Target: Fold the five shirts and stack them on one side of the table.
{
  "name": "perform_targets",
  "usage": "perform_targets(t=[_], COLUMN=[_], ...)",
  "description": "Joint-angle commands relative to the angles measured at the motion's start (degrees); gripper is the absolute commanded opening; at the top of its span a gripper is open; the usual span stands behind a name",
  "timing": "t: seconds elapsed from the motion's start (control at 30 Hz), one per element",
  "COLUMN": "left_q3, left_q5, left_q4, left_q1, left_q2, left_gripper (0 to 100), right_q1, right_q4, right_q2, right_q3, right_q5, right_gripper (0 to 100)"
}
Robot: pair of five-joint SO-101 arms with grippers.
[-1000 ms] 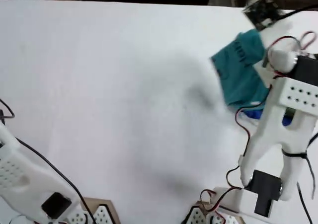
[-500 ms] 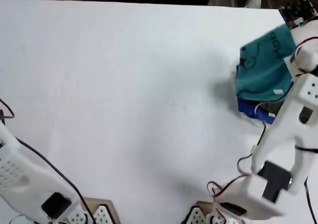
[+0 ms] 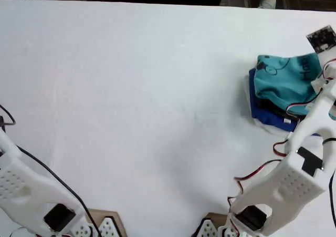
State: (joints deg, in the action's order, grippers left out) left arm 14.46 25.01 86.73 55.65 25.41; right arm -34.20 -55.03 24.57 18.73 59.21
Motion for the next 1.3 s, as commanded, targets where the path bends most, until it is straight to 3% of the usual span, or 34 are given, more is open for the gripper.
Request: perform_targets(t=[0.0,0.13,0.3,0.4,0.57,0.63,0.73,0.87,1.13,1.27], left_q3=[0.75,0.75,0.75,0.75,0.75,0.92,3.12,8.4,16.31,14.55], left_q5=[0.18,0.18,0.18,0.18,0.26,0.44,0.18,0.18,0.7,0.7], left_q4=[0.7,0.26,0.26,0.44,0.53,0.53,0.62,0.62,-1.76,-6.24], left_q1=[-0.62,-0.62,-0.62,-0.62,-0.26,-0.09,1.58,4.57,14.24,18.64], left_q2=[-4.04,-4.04,-4.04,-4.13,-4.13,-4.22,-5.63,-10.37,-17.67,-17.49], left_gripper=[3,3,3,3,3,3,3,3,3,3], right_q1=[-0.75,-1.01,-0.75,0.4,4.18,5.93,7.43,7.87,10.07,10.77], right_q4=[1.1,1.01,0.92,-1.1,-9.89,-13.67,-15.69,-15.6,-15.52,-12.26], right_q2=[0.22,-1.45,-9.45,-14.02,-17.27,-17.1,-17.01,-17.1,-17.1,-17.98], right_q3=[2.99,2.99,2.9,2.73,2.55,2.55,1.32,-3.08,-16.26,-22.24], right_q5=[0.0,-2.99,-17.67,-25.23,-28.31,-28.31,-28.31,-28.31,-23.91,-21.98], right_gripper=[2.5,8.4,37.3,45.1,36.3,25.5,1.7,8.3,8.3,7.9])
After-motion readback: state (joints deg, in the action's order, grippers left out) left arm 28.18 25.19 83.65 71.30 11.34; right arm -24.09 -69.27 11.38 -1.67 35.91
